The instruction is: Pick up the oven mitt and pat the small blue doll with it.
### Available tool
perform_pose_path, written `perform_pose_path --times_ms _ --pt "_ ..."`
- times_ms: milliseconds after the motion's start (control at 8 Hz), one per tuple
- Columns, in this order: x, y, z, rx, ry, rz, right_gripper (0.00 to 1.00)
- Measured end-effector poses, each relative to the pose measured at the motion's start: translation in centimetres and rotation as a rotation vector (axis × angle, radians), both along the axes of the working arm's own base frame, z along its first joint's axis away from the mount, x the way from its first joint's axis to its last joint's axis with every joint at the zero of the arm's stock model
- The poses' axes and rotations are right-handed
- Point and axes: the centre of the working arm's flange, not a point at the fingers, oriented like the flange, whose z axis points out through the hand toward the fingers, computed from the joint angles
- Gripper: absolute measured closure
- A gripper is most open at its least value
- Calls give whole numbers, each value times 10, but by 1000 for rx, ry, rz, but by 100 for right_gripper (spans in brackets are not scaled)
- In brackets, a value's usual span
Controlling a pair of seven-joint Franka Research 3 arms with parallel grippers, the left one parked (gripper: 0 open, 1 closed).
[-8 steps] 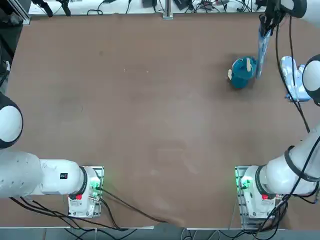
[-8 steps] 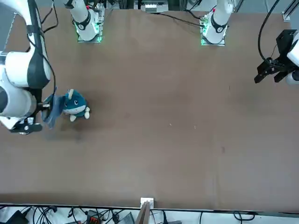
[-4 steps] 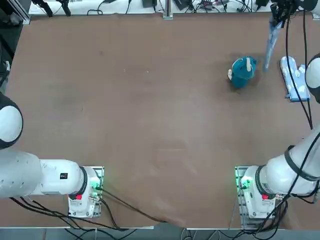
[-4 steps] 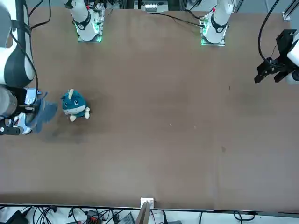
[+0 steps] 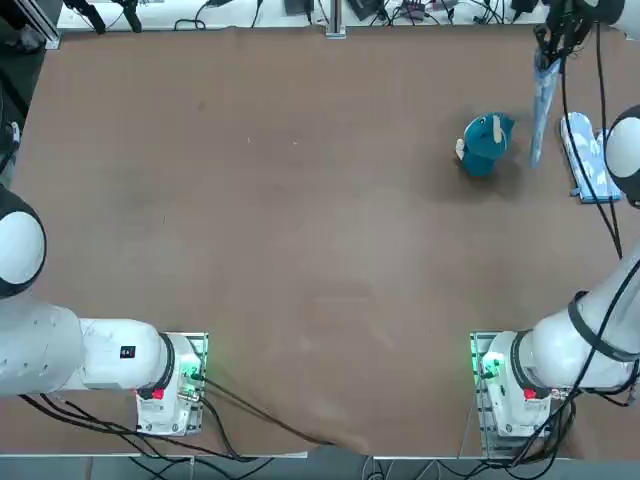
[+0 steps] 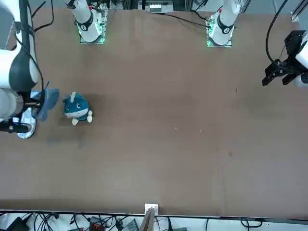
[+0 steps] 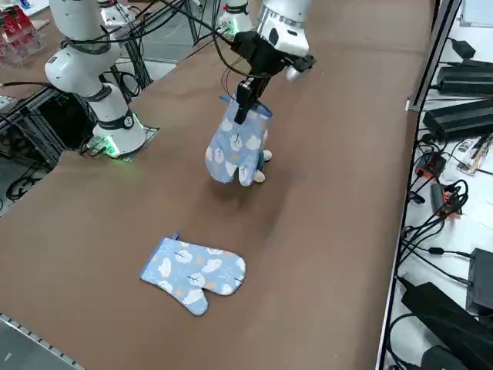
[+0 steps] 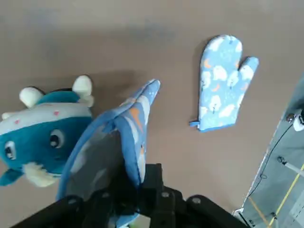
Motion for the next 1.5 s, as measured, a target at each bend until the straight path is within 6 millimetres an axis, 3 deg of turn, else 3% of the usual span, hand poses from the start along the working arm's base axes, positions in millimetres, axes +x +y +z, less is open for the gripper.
perform_pose_path --times_ms 250,375,625,875,1125,1500 --pt "4 32 -14 -3 7 38 96" --pt "9 35 -17 1 -18 48 96" --pt "18 31 -13 1 -93 41 96" --pt "23 12 -3 -8 -137 18 96" --pt "17 -10 8 -20 -98 -3 96" --pt "0 -11 7 -49 32 -7 96"
